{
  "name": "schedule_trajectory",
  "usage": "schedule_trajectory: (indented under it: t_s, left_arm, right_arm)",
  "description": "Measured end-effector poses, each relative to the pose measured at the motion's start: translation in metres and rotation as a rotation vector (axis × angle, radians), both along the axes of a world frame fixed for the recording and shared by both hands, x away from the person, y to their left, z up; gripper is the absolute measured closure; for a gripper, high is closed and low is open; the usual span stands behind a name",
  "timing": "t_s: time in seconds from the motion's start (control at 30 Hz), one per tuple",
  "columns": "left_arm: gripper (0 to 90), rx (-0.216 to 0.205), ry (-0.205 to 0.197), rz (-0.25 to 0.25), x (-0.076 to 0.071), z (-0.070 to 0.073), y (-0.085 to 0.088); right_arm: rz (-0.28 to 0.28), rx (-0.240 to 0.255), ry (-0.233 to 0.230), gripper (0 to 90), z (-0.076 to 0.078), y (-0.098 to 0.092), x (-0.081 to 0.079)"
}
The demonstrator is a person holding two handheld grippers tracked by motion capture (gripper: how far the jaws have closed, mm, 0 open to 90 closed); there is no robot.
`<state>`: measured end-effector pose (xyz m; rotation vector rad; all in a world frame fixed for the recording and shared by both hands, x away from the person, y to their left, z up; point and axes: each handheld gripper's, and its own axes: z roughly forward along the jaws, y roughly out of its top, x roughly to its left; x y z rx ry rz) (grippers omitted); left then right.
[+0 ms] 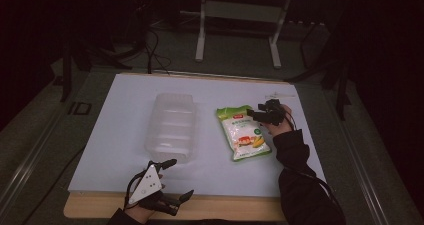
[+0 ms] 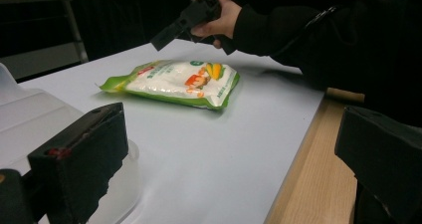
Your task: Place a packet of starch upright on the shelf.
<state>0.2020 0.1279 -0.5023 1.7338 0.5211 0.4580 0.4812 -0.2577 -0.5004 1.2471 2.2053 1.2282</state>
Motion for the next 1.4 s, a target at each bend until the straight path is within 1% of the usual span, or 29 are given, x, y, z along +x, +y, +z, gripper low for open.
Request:
schedule_trajectory:
  t_s: [0.07, 0.1, 0.13, 0.27, 0.3, 0.37, 0.47, 0.5, 0.53, 0.6, 0.67, 0.7, 0.73, 0.8, 0.83, 0.87, 0.93, 0.97, 1.0, 1.03, 1.1, 1.13, 1.17, 1.3, 1.4]
  left_arm:
    - [0.7, 0.004, 0.005, -0.002, 0.001, -0.001, -0.001]
    - [0.6, 0.004, 0.005, -0.002, 0.001, -0.001, -0.001]
    - [0.6, 0.004, 0.008, -0.003, 0.001, -0.001, -0.001]
    - [0.6, -0.009, 0.023, -0.006, 0.002, -0.001, -0.001]
    - [0.6, -0.013, 0.027, -0.007, 0.002, -0.001, 0.000]
    - [0.7, -0.018, 0.035, -0.008, 0.003, -0.002, 0.000]
    - [0.7, -0.024, 0.037, -0.009, 0.003, -0.001, 0.000]
    - [0.7, -0.017, 0.037, -0.009, 0.003, -0.002, 0.000]
    - [0.6, -0.017, 0.037, -0.009, 0.003, -0.002, 0.000]
    - [0.7, -0.014, 0.034, -0.012, 0.003, -0.002, -0.001]
    - [0.7, -0.007, 0.031, -0.016, 0.002, -0.002, -0.001]
    - [0.7, -0.004, 0.031, -0.018, 0.002, -0.002, -0.002]
    - [0.7, -0.004, 0.031, -0.018, 0.002, -0.002, -0.002]
    - [0.7, -0.002, 0.030, -0.021, 0.002, -0.002, -0.003]
    - [0.7, -0.001, 0.030, -0.022, 0.002, -0.002, -0.003]
    - [0.7, 0.000, 0.030, -0.023, 0.002, -0.002, -0.003]
    - [0.7, 0.000, 0.029, -0.024, 0.002, -0.002, -0.003]
    - [0.7, 0.000, 0.029, -0.023, 0.002, -0.002, -0.003]
    - [0.7, 0.001, 0.029, -0.024, 0.002, -0.002, -0.003]
    - [0.7, 0.002, 0.030, -0.024, 0.002, -0.002, -0.003]
    - [0.7, 0.003, 0.029, -0.024, 0.002, -0.002, -0.004]
    - [0.7, 0.006, 0.026, -0.023, 0.001, -0.002, -0.004]
    - [0.7, 0.009, 0.023, -0.022, 0.001, -0.002, -0.004]
    - [0.7, 0.017, 0.020, -0.023, 0.001, -0.002, -0.004]
    - [0.7, 0.017, 0.018, -0.022, 0.001, -0.002, -0.004]
  right_arm:
    - [-0.005, -0.006, 0.014, 34.3, -0.005, 0.001, 0.003]
    - [-0.005, -0.006, 0.014, 34.3, -0.005, 0.001, 0.003]
    - [-0.008, -0.018, 0.019, 34.3, -0.007, 0.002, 0.004]
    - [-0.013, -0.043, 0.060, 34.2, -0.019, 0.008, 0.008]
    - [-0.013, -0.043, 0.060, 34.2, -0.019, 0.008, 0.008]
    - [-0.030, -0.037, 0.077, 34.3, -0.024, 0.009, 0.011]
    - [-0.031, -0.028, 0.089, 35.8, -0.025, 0.010, 0.012]
    - [-0.030, -0.025, 0.102, 38.3, -0.026, 0.011, 0.012]
    - [-0.030, -0.025, 0.102, 38.3, -0.026, 0.011, 0.012]
    - [-0.038, -0.009, 0.123, 39.1, -0.028, 0.010, 0.013]
    - [-0.048, 0.001, 0.155, 40.7, -0.031, 0.010, 0.014]
    - [-0.055, 0.006, 0.179, 43.4, -0.030, 0.011, 0.014]
    - [-0.055, 0.006, 0.179, 43.4, -0.030, 0.011, 0.014]
    - [-0.052, -0.016, 0.196, 49.6, -0.028, 0.015, 0.013]
    - [-0.056, -0.051, 0.201, 55.6, -0.026, 0.019, 0.012]
    - [-0.056, -0.051, 0.201, 55.6, -0.026, 0.019, 0.012]
    - [-0.068, -0.064, 0.216, 65.2, -0.025, 0.021, 0.010]
    - [-0.070, -0.074, 0.210, 69.2, -0.025, 0.021, 0.010]
    - [-0.081, -0.085, 0.215, 76.6, -0.025, 0.021, 0.009]
    - [-0.081, -0.085, 0.215, 76.6, -0.025, 0.021, 0.009]
    - [-0.087, -0.085, 0.221, 81.7, -0.024, 0.021, 0.008]
    - [-0.086, -0.086, 0.215, 84.2, -0.023, 0.022, 0.007]
    - [-0.093, -0.083, 0.218, 85.4, -0.021, 0.022, 0.006]
    - [-0.090, -0.094, 0.211, 85.6, -0.018, 0.023, 0.005]
    - [-0.087, -0.095, 0.193, 85.7, -0.012, 0.022, 0.001]
